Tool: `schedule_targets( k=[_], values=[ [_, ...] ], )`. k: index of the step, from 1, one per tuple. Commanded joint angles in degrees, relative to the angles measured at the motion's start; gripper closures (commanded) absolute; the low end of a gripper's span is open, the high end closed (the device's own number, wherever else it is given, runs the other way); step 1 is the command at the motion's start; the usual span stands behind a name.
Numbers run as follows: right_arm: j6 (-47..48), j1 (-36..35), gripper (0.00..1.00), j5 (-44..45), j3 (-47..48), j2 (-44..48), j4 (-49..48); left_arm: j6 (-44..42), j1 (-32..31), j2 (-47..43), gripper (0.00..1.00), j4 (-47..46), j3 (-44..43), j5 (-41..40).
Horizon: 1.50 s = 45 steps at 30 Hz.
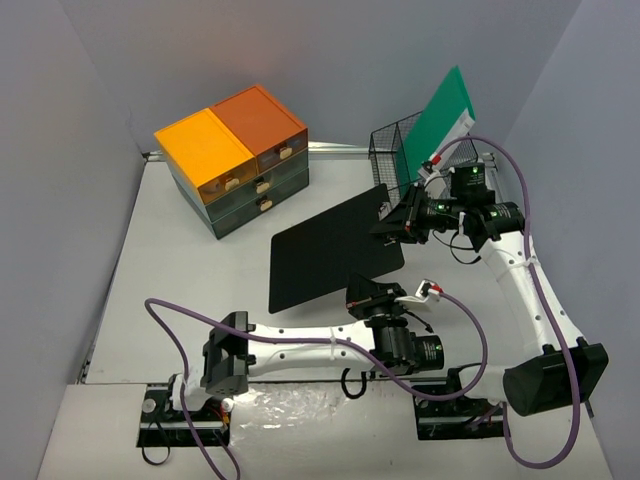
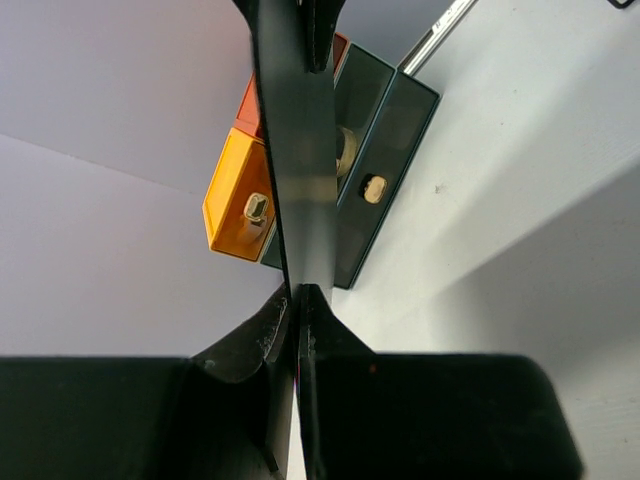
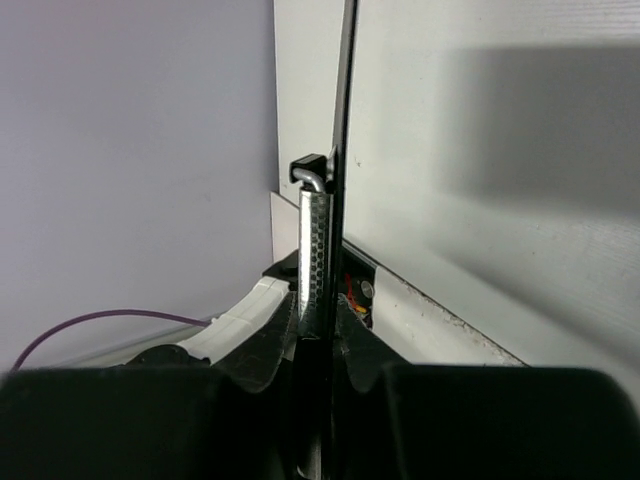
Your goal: Organize the desk
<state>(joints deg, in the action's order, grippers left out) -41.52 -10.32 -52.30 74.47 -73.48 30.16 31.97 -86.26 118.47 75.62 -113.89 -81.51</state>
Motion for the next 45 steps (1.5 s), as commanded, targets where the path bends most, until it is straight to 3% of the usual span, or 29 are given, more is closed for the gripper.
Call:
schedule_targets(
  k=[1,5,9,11,13,20,24,27,30,38,45],
  values=[
    [-0.1,-0.6,1.0,-0.9,3.3,0.4,-2.0,-0.2,-0.1,-1.7,1.0,19.2,-3.1,-16.4],
    [-0.2,-0.7,1.0,-0.5,5.1,-0.3,-2.1,-0.2,-0.2,-1.8,1.0,19.2,-3.1,-16.4],
    [0.0,-0.5,1.0,0.7,8.4,-1.5,-1.9,-0.3,-0.4,-2.0,0.55,19.3,-2.6,-16.4],
    [0.0,-0.5,1.0,1.0,9.8,-2.0,-1.9,-0.2,-0.5,-2.3,0.48,19.3,-2.4,-16.3],
    [0.2,-0.5,1.0,2.7,12.0,-2.8,-1.8,-0.3,-0.8,-2.7,0.3,19.4,-2.3,-15.8],
    [3.3,-0.6,1.0,7.1,19.3,-6.5,0.2,-1.9,-2.1,-4.1,0.21,19.6,-2.3,-14.3],
    [7.6,-0.5,1.0,11.0,26.2,-10.0,6.5,-3.0,-3.4,-5.0,0.19,19.6,-3.5,-13.0],
    [10.4,-0.5,1.0,16.0,32.8,-12.6,10.5,-3.7,-4.2,-5.4,0.09,19.6,-4.5,-11.6],
    [11.4,-0.4,1.0,19.7,38.8,-14.8,13.1,-3.3,-5.1,-6.0,0.07,19.6,-4.9,-9.7],
    [11.0,0.7,1.0,25.6,49.3,-18.8,14.9,0.8,-8.4,-8.7,0.06,19.7,-6.2,2.3],
    [11.7,0.7,1.0,32.4,51.3,-20.0,15.0,9.1,-8.7,-15.5,0.03,19.7,-8.2,11.8]
  ],
)
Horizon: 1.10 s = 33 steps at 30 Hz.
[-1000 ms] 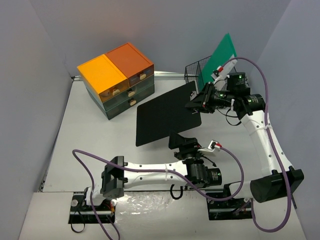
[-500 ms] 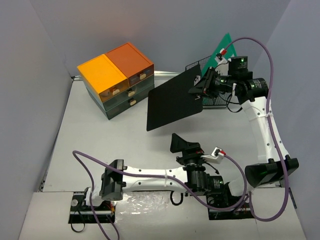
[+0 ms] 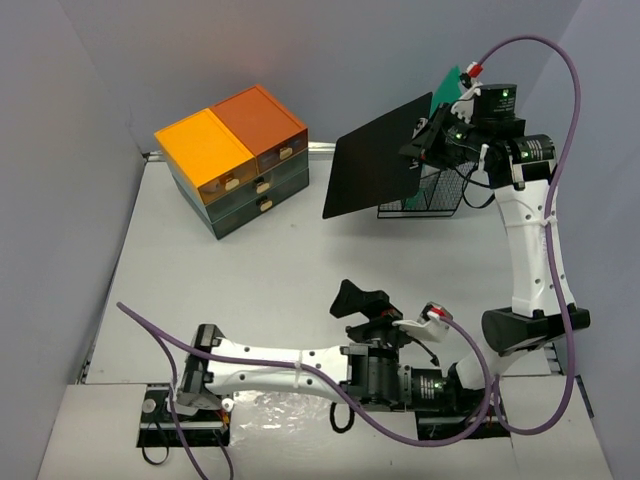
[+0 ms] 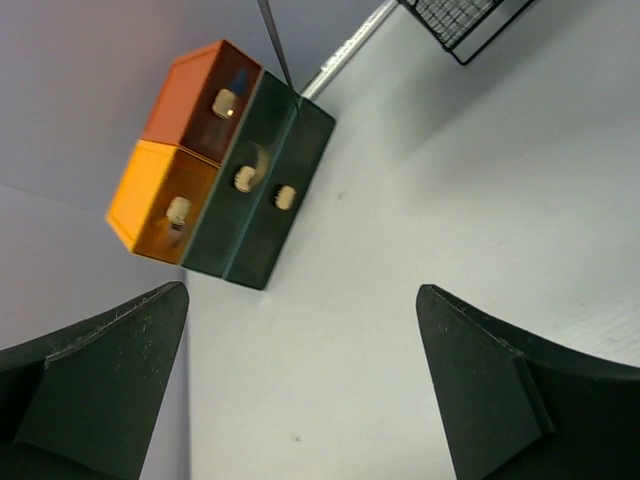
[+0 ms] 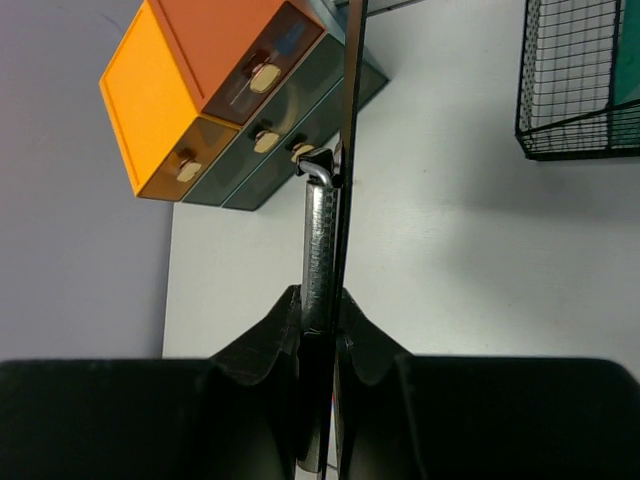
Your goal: Organize the desk
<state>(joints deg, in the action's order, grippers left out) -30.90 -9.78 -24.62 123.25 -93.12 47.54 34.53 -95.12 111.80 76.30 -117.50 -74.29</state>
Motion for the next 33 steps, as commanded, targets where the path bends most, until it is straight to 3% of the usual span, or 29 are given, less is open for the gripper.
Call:
schedule_targets(
  k=[1,7,16,27,33],
  values=[
    [1.3,0.3,1.0,6.4,2.8,-0.6,-2.3,8.2,0.8,-11.8,0.03,19.0,-5.8,5.8],
    [1.4,0.5,1.0,9.8,6.3,-2.5,-2.1,11.5,6.2,-22.9,0.03,18.9,-10.3,9.0],
    [3.7,2.1,1.0,15.6,11.5,-6.2,-2.1,6.3,17.3,-32.3,0.03,13.6,-11.4,14.0],
    [11.2,2.2,1.0,23.8,14.6,-8.9,-6.1,6.8,18.0,-33.5,0.03,14.6,-12.4,14.9],
    [13.9,2.2,1.0,26.0,10.6,-7.9,-11.3,6.7,18.1,-33.5,0.03,14.6,-12.8,14.7]
  ],
)
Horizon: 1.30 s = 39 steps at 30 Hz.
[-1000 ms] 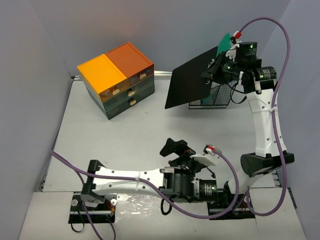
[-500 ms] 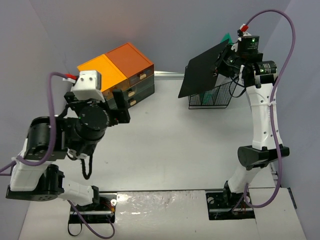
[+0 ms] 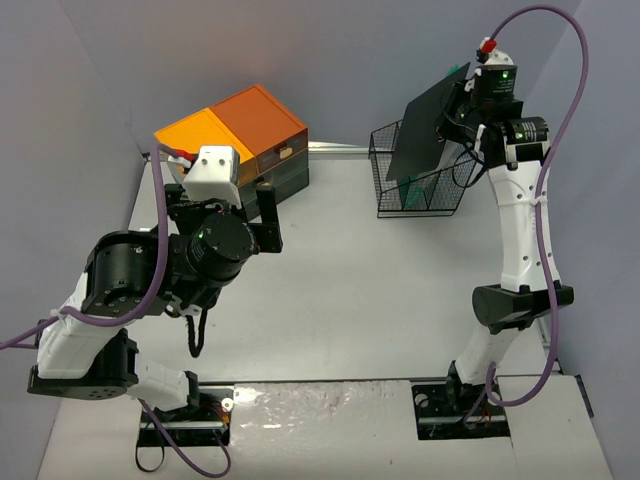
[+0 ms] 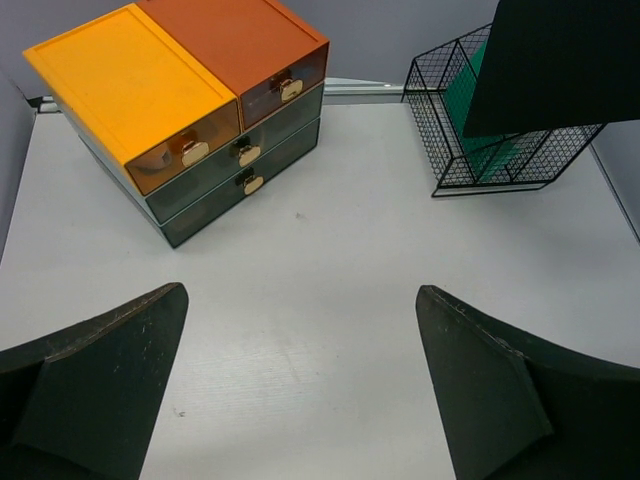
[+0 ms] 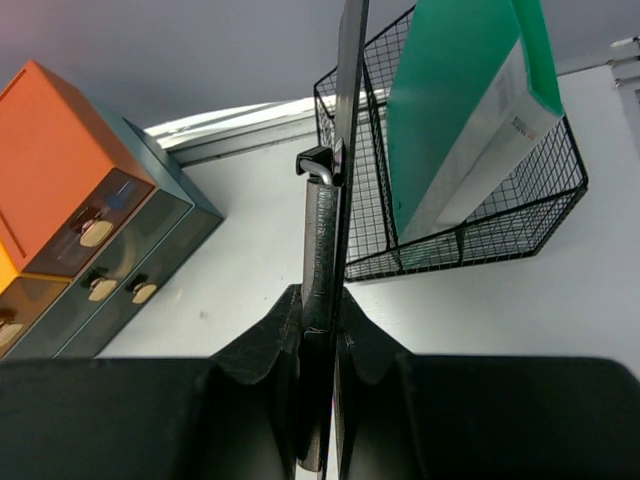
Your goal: Organize the desk
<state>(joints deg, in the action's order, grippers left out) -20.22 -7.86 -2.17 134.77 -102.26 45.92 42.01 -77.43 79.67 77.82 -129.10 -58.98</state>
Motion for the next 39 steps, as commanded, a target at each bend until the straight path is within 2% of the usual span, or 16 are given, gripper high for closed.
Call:
schedule_targets(
  k=[1,17,32,39],
  values=[
    [3.7,0.3,1.0,4.0,-1.3,1.4,-10.6,-0.8,0.4,-1.4,0.03,13.1,-1.2,-0.6],
    [8.0,0.2,1.0,2.8,-9.7,0.2,-16.7,-1.3,1.1,-1.6,0.03,12.3,-1.9,-0.8],
    [11.4,0.1,1.0,-4.0,-14.3,-0.1,-15.4,-4.3,2.9,-1.3,0.03,9.0,-1.3,0.8],
    [11.7,-0.1,1.0,-2.5,-16.0,-1.2,-13.7,-5.1,3.4,-1.5,0.03,9.0,-2.5,1.4]
  ],
)
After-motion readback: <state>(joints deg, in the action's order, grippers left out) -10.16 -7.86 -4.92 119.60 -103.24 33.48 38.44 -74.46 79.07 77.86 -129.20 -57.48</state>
